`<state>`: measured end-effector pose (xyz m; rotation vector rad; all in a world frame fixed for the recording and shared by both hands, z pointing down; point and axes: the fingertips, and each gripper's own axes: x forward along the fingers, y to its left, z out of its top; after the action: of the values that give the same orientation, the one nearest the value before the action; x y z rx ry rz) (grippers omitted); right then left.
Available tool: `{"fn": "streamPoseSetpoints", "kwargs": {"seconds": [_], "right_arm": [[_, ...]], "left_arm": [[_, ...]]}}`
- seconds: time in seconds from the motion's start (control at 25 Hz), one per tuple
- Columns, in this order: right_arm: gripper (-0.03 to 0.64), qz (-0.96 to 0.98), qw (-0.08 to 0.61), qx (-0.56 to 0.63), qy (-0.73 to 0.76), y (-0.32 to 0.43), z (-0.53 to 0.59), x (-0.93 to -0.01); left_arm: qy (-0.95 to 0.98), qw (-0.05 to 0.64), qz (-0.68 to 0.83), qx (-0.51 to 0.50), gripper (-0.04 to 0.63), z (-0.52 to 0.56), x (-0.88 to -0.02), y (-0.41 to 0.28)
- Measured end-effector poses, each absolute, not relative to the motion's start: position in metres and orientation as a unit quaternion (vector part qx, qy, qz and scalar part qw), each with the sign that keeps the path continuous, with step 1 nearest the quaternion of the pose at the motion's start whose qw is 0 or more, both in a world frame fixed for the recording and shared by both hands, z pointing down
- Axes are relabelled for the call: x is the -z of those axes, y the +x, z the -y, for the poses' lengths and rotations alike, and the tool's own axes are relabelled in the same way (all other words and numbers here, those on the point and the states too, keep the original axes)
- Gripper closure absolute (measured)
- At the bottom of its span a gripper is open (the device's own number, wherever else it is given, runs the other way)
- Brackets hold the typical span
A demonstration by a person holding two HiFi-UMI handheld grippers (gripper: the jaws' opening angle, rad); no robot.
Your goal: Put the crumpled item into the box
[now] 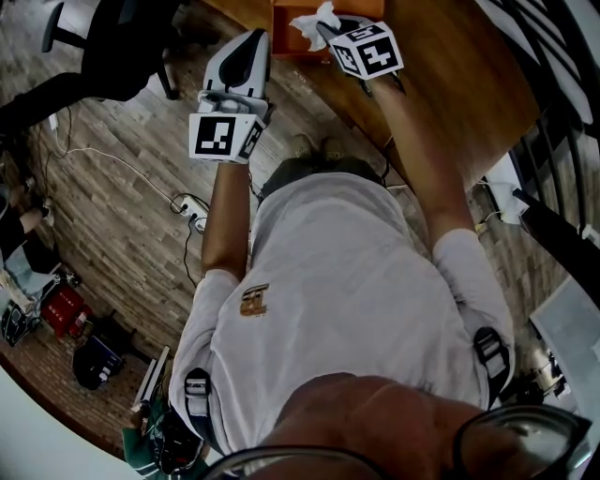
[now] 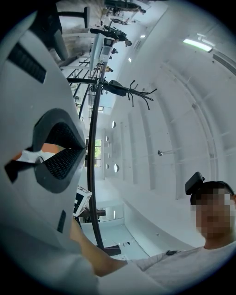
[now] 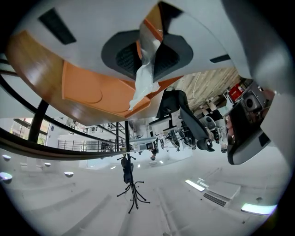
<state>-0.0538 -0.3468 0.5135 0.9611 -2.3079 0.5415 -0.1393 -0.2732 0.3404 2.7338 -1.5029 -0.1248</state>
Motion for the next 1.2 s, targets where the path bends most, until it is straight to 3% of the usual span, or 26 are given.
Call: {"fn": "streamPoseSetpoints", "kwargs": {"seconds": [0.8,1.2], "right_arm": [[0.548,0.822,0.388,-0.214,0.357,-0.069,0.373,-0.567],[0.457,0.796,0.431,-0.187,0.381,-0.057,0.377,-0.581]], "left_arm": [[0.875,0.032,0.482,0.039,0.575,0.303,-0.36,-0.172],[0.88,0.04,0.471,0.039,0.575,0.311,-0.368,-0.172]]}}
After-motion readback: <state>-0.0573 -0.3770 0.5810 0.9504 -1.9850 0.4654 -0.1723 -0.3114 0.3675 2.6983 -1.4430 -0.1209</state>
